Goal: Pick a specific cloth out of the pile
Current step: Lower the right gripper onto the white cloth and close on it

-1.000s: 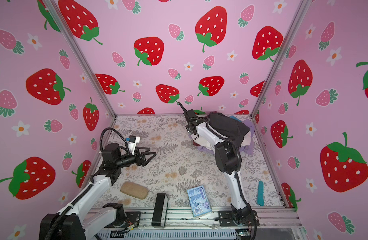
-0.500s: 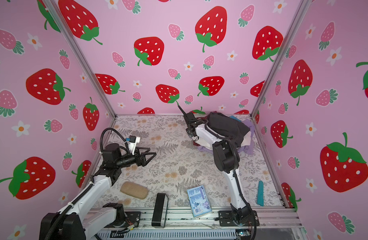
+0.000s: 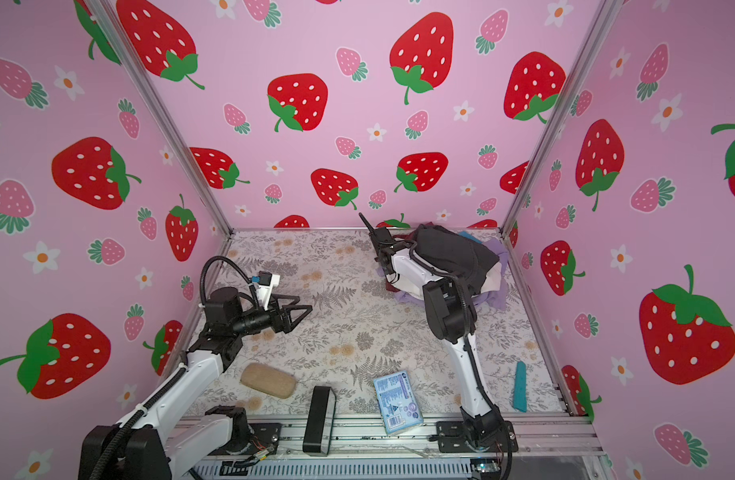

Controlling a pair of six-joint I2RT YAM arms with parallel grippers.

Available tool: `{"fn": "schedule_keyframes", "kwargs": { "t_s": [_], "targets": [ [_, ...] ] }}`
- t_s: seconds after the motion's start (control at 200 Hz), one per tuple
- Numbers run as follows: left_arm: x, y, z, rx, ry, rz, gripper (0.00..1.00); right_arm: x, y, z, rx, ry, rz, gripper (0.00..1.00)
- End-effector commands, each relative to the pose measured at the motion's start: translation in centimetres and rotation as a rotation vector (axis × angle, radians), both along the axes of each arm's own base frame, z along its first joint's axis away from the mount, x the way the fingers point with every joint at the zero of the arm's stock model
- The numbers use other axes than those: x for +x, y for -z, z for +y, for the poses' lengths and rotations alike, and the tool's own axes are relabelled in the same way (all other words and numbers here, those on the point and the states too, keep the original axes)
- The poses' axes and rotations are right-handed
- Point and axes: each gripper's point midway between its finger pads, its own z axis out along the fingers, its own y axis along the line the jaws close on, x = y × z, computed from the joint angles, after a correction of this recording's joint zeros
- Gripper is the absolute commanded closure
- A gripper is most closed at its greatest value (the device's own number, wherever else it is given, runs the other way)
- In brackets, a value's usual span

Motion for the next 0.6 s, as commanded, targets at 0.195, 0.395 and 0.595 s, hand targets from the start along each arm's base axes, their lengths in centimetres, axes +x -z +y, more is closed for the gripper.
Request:
{"fn": "schedule_keyframes", "kwargs": {
  "t_s": [0.195, 0.395, 0.595],
  "targets": [
    [-0.3, -0.7, 0.1, -0.010, -0.002, -0.024, 0.01, -0.5, -6.2, 0.5, 0.074, -0.019, -0.081, 1.00],
    [-0.5, -1.1, 0.1, -0.018, -0.004, -0.039, 0.01, -1.7, -10.5, 1.0, 0.134, -0.048, -0.138, 1.00],
    [-0.7, -1.3, 0.1, -0.023, -0.008, -0.048, 0.00, -2.9, -14.3, 1.8, 0.157, -0.081, -0.200, 1.00]
  ]
}}
